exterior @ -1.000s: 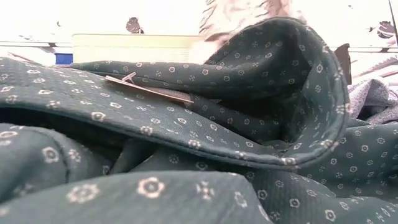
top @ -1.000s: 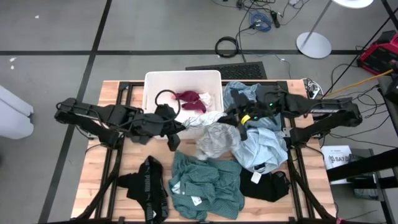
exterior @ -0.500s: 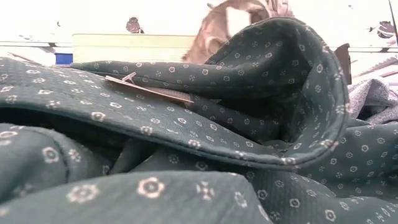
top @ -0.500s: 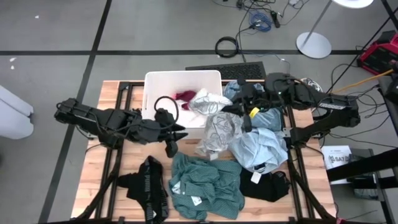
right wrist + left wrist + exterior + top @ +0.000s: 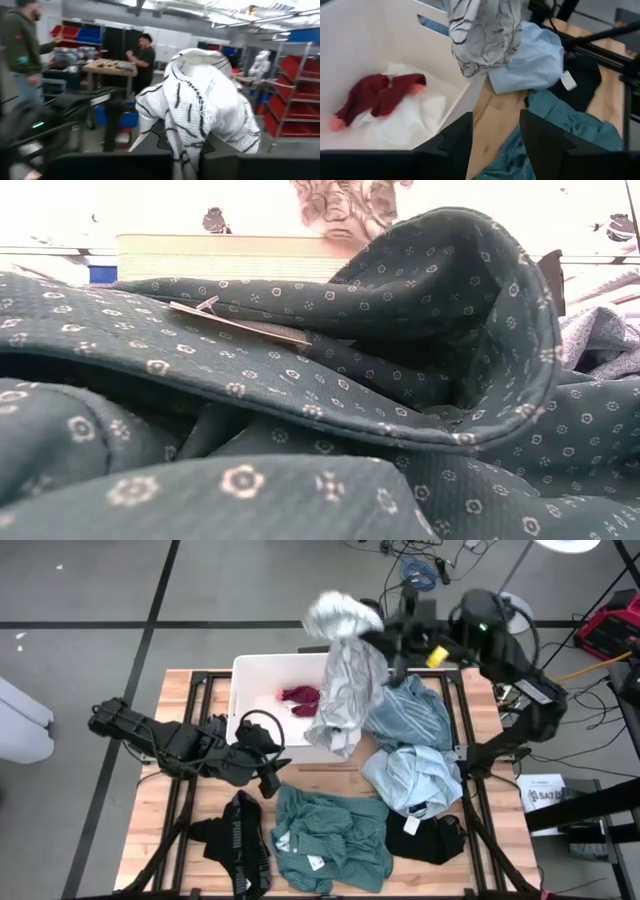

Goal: Sort clothes
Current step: Put the white polo shirt into the white laundry organizer

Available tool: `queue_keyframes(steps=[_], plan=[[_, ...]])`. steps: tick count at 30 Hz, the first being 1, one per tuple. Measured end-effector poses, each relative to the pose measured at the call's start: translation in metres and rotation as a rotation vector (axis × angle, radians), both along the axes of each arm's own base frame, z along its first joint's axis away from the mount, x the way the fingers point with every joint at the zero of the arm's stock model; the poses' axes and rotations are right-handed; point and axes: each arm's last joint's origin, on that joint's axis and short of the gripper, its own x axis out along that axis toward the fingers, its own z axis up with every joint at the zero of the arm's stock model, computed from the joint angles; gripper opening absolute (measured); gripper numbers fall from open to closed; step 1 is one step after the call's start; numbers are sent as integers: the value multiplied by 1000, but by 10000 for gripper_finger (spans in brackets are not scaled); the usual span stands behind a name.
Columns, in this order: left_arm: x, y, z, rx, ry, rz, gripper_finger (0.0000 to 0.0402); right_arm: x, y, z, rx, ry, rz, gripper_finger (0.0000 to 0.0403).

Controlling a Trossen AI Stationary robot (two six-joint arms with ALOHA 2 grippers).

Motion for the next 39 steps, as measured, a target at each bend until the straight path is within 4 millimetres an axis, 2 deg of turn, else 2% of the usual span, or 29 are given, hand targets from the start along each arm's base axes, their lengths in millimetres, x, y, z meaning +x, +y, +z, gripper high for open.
queue_keyframes(steps=[5,9,15,22,28,32,39], plan=[[-3,-1,1,68,-24,65,171,32,-25,2,15,-5,-46,0],[-3,1,2,122,-45,128,171,63,-42,-10,21,11,-55,0],[-4,-1,2,129,-52,128,171,121,-70,-60,119,136,-11,0],[-6,-8,3,122,-65,98,171,166,-107,-127,252,315,-47,5],[-8,-12,3,109,-80,103,171,189,-118,-174,364,464,14,4],[-8,-13,3,92,-90,113,171,202,-116,-204,406,575,18,4],[-8,-13,4,104,-97,129,171,211,-107,-248,446,807,-31,4]])
